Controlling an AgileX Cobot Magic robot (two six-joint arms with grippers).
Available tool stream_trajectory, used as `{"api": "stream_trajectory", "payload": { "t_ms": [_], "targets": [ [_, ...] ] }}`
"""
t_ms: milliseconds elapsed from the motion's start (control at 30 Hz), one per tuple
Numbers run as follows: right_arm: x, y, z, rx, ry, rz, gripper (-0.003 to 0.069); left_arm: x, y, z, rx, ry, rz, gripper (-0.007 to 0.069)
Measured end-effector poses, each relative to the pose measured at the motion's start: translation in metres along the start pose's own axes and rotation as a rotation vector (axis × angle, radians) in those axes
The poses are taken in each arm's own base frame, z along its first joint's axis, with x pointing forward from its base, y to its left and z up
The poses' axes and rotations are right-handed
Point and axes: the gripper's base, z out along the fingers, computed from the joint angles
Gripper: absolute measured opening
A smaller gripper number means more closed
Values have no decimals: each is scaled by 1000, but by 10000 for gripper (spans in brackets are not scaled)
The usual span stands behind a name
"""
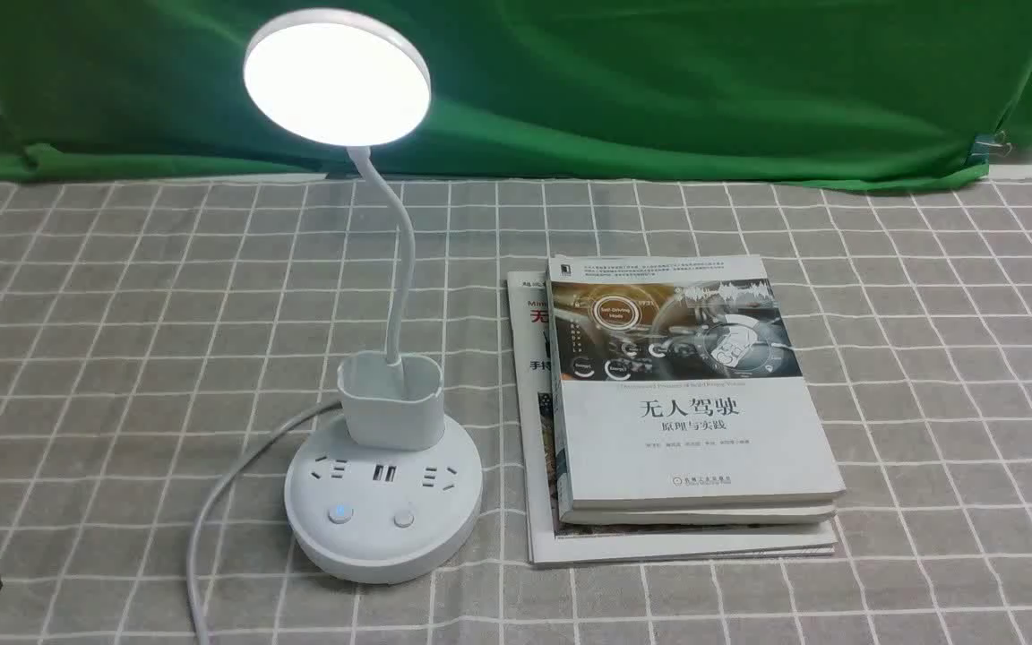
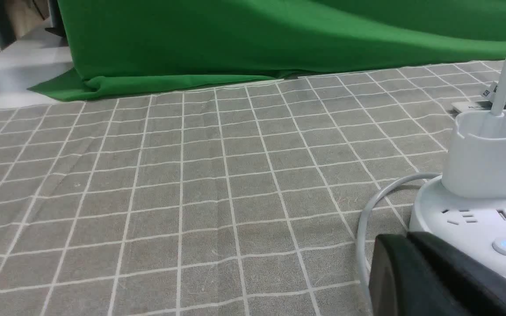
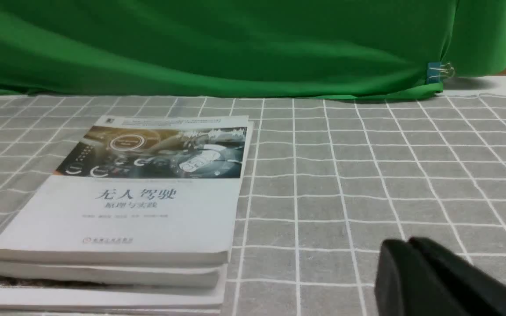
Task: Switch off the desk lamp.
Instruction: Use the left arm to press the button switch on the lamp holder
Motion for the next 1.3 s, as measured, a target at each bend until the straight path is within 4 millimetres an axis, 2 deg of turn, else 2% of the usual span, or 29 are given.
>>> {"api": "stream_trajectory", "payload": {
  "t_ms": [800, 1133, 1300],
  "targets": [
    [0, 0, 0, 0, 0, 0, 36, -3, 0, 0, 2, -29, -31, 1],
    [0, 0, 0, 0, 0, 0, 35, -23, 5, -3, 14, -266, -553, 1],
    [0, 0, 0, 0, 0, 0, 35, -30, 12, -6, -19, -365, -660, 1]
  ]
}}
